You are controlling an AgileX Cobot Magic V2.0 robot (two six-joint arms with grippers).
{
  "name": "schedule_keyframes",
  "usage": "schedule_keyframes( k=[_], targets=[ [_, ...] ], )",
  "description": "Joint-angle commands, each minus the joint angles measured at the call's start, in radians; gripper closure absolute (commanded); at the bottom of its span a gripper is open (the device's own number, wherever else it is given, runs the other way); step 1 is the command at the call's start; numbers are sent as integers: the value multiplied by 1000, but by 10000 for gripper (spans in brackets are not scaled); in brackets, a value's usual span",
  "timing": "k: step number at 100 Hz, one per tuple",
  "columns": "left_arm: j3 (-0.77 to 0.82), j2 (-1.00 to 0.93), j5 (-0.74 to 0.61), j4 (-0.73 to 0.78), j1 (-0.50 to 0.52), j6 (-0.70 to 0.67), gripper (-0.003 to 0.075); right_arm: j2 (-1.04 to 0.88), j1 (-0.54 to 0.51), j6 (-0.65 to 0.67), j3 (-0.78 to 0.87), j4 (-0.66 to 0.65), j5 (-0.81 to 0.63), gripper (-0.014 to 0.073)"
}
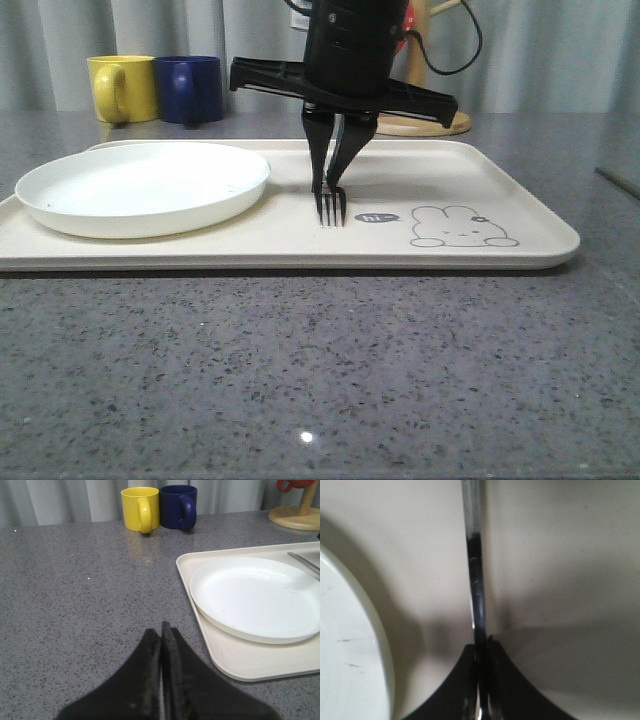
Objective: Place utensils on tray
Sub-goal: 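Lower the fork onto the tray beside the plate and release, then move the right gripper back and grasp the metal chopsticks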
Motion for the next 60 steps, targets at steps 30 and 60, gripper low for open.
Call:
schedule_keyframes(
  k=[30, 60],
  targets=[
    [-25, 8, -71, -2, -5, 2, 739, -60, 0, -2, -27, -51, -25, 148],
    [-25, 8, -71, -2, -5, 2, 739, -193, -9, -111, -27, -131, 56, 148]
  ],
)
